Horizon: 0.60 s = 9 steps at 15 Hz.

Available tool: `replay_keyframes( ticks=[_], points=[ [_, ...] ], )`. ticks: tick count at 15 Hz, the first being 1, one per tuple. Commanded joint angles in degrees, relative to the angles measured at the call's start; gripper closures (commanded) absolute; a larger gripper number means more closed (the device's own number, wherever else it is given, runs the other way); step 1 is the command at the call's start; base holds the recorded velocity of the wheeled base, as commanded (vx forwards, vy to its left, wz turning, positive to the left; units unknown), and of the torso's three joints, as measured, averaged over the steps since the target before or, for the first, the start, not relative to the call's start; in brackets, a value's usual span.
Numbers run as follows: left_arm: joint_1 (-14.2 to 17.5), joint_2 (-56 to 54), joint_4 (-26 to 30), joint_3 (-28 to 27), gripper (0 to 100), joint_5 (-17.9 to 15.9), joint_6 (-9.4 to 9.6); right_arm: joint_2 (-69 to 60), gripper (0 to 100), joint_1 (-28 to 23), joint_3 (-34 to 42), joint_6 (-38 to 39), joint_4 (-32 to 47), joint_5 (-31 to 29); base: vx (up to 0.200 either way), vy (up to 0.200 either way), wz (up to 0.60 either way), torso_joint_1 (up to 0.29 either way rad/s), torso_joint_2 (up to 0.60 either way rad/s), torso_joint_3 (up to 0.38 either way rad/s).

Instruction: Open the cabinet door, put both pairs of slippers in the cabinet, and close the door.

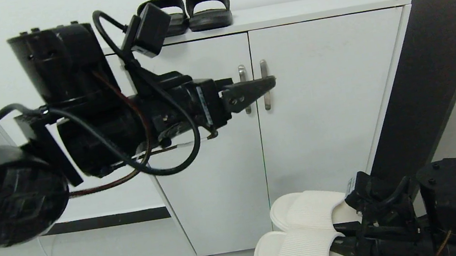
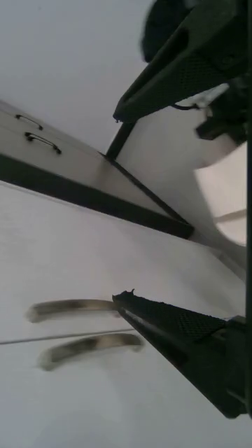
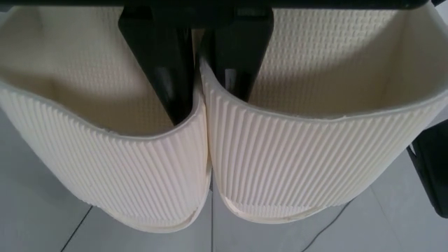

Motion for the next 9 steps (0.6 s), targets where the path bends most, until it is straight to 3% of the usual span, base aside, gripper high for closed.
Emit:
replay_keyframes(
  ticks=[1, 4, 5, 6, 8, 9],
  points=[
    [-0.8, 7.0, 2.5, -8.2, 0, -1.8, -0.26, 0.3, 100, 0.2, 0.0, 0.0, 0.0, 0.0, 0.0, 0.0, 0.0, 0.0, 0.0, 0.0],
    [-1.0, 11.3, 5.9, -13.3, 0, -5.1, -0.79, 1.0, 100, 0.2, 0.0, 0.0, 0.0, 0.0, 0.0, 0.0, 0.0, 0.0, 0.0, 0.0],
    [-0.9, 11.9, 6.2, -14.1, 0, -6.3, -1.75, 1.2, 100, 0.2, 0.0, 0.0, 0.0, 0.0, 0.0, 0.0, 0.0, 0.0, 0.0, 0.0],
    [-0.8, 12.1, 6.2, -14.5, 0, -7.8, -3.07, 1.2, 100, 0.2, 0.0, 0.0, 0.0, 0.0, 0.0, 0.0, 0.0, 0.0, 0.0, 0.0],
    [0.1, 12.3, 6.2, -15.6, 0, -12.3, -7.82, 1.2, 100, 0.1, 0.0, 0.0, 0.0, 0.0, 0.0, 0.0, 0.0, 0.0, 0.0, 0.0],
    [0.4, 13.5, 6.1, -16.9, 0, -12.0, -8.43, 1.2, 100, 0.1, 0.0, 0.0, 0.0, 0.0, 0.0, 0.0, 0.0, 0.0, 0.0, 0.0]
  ],
)
